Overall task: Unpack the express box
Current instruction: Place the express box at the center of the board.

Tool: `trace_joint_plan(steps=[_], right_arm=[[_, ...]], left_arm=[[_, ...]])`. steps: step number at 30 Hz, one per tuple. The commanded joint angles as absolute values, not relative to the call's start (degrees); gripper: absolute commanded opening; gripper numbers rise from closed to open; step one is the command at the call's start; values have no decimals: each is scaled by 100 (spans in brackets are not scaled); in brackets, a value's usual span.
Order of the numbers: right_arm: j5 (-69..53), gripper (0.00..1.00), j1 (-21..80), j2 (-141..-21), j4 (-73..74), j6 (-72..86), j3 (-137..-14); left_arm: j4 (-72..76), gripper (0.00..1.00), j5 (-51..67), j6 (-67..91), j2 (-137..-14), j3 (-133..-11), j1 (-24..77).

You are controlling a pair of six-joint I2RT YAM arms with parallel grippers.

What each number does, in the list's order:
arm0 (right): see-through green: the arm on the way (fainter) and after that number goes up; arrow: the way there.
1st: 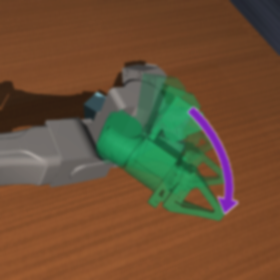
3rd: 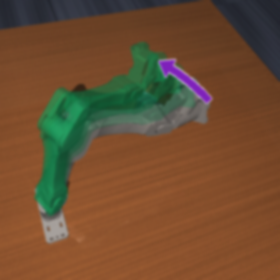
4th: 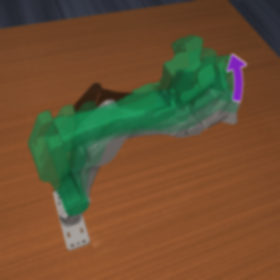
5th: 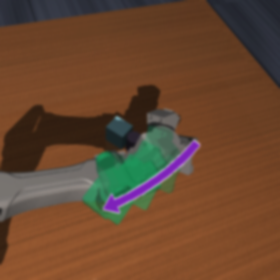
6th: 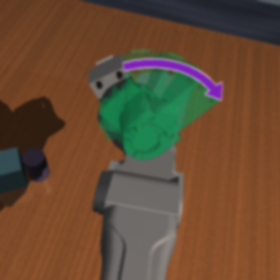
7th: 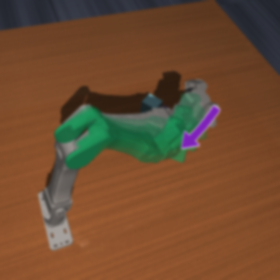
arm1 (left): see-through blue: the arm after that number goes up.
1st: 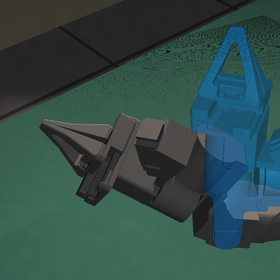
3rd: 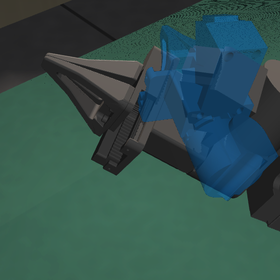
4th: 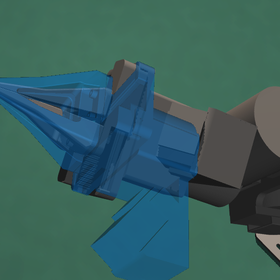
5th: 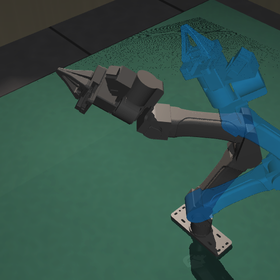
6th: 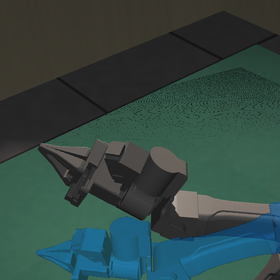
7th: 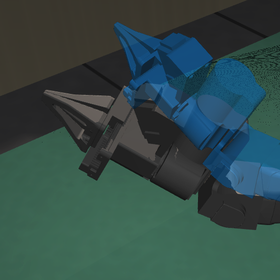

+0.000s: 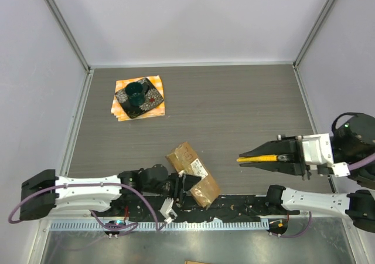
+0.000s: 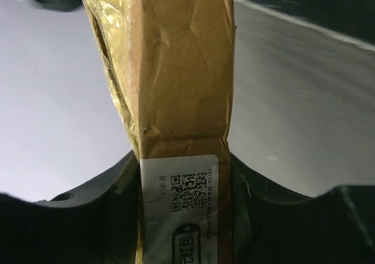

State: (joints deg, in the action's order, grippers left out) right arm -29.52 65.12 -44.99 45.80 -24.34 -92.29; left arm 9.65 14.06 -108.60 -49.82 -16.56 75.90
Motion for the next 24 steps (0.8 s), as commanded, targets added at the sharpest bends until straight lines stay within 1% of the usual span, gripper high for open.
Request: trace_joint_plan(steps=[1, 2, 4, 5, 7, 11, 12, 13, 14, 15, 16, 17, 18, 19, 20, 21, 22, 23, 24], right_arm=[[-3137, 1, 6495, -5325, 4087, -2663, -8965], [-3242, 1, 6495, -5570, 4052, -2759, -8878], [-3243, 1, 6495, -5730, 3834, -2847, -8588], [-3174, 1, 6495, -5817, 3675, -2900, -8456], [-3138, 1, 6460, -5880, 3133, -2892, -8026], [-3269, 1, 5864, -6213, 2234, -2209, -7595], [-3583, 1, 5392, -6283, 2076, -1849, -7472], [-3673, 1, 5188, -6354, 1822, -1646, -7392], [-3683, 1, 4977, -6372, 1663, -1461, -7296], [-3587, 1, 4714, -6372, 1513, -1085, -7130], [-3516, 1, 4615, -6311, 1329, -968, -7050], [-3324, 1, 4579, -6250, 1258, -897, -6979], [-3087, 1, 4579, -6179, 1196, -827, -6813], [-2702, 1, 4579, -5979, 1082, -696, -6742], [-2533, 1, 4579, -5881, 1055, -607, -6680], [-2322, 1, 4579, -5767, 1020, -511, -6575], [-2016, 1, 4579, -5687, 1054, -379, -6539], [-1926, 1, 4579, -5495, 1089, -308, -6504], [-1794, 1, 4579, -5380, 1081, -212, -6356]], left_arm=[[808, 4, 1609, -13882, -5869, -1915, 7023], [843, 4, 1208, -14139, -6210, -1968, 6953], [1227, 3, 811, -14823, -6564, -1986, 6900], [1378, 2, 591, -14940, -6844, -1978, 6873], [1415, 1, 501, -14968, -6952, -2021, 6882], [1608, 5, 387, -14977, -6987, -1750, 6899], [1661, 5, 378, -14968, -6987, -1679, 6908], [1722, 7, 343, -14942, -6996, -1574, 6908], [1844, 14, 343, -14680, -7022, -1512, 6908], [2020, 36, 430, -14399, -7109, -1373, 6900], [2448, 42, 396, -14057, -7171, -1319, 6926], [2661, 47, 213, -13566, -7276, -1292, 7109], [2776, 96, -711, -12796, -7390, -1379, 7250], [2777, 100, -1173, -12414, -7687, -1484, 7408], [2769, 100, -1648, -12097, -7856, -1616, 7653], [2777, 100, -2018, -11285, -8005, -1965, 7768], [2551, 100, -2718, -10824, -8294, -2230, 7865], [2192, 100, -3020, -10358, -8401, -2546, 7979], [1640, 100, -3258, -9788, -8507, -3332, 8007]])
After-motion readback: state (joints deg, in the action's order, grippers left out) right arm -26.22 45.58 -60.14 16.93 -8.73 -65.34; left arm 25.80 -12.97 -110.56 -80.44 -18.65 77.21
